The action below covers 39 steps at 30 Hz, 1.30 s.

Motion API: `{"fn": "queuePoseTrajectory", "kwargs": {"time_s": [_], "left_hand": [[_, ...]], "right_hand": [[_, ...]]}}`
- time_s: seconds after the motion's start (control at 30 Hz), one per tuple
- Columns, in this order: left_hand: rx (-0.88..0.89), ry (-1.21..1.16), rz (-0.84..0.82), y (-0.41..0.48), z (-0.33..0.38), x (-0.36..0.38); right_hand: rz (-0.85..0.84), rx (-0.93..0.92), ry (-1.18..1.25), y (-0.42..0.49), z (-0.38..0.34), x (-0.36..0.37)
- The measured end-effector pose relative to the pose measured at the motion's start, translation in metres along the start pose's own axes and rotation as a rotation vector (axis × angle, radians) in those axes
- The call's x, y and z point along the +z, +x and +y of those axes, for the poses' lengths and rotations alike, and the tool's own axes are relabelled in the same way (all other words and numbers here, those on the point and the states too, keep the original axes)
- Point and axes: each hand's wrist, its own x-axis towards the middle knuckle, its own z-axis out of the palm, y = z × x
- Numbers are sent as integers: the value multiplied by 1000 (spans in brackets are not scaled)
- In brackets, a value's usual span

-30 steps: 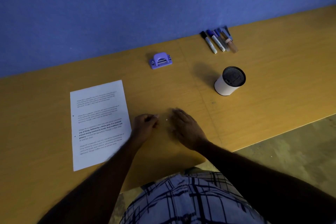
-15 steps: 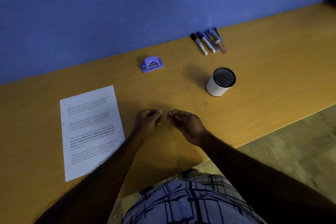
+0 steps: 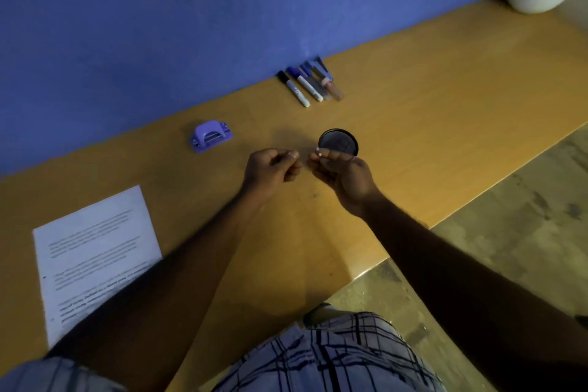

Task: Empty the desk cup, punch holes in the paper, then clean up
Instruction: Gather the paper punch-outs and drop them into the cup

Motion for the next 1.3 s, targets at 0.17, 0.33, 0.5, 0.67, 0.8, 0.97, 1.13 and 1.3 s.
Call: {"fn": "queuePoseTrajectory", "kwargs": {"time_s": [0.17,0.33,0.5,0.67,0.8,0.97,1.13,1.3], "left_hand": [[67,139,-41,32,21,28],[183,469,-153,54,28,44],[348,772,-142,66,32,57],[342,852,-154,71,35,64],[348,871,-174,71,41,66],[378,919,-225,69,46,66],[408,1002,-223,68,50,66],[438,1026,-175,64,48,64]], "right_hand": [[114,-155,-254,19,-42,-29],[129,-289,-1012,39,-66,-53],[93,-344,-1376,48,-74,-58],[95,-383,-1552,55,-76,-58],[95,-389,-1627,56,-75,-59],[38,-386,-1587,56,-77,-61],[31,-392,-1599,54,-78,-60],[23,-442,-1709,52,-82,-57]]}}
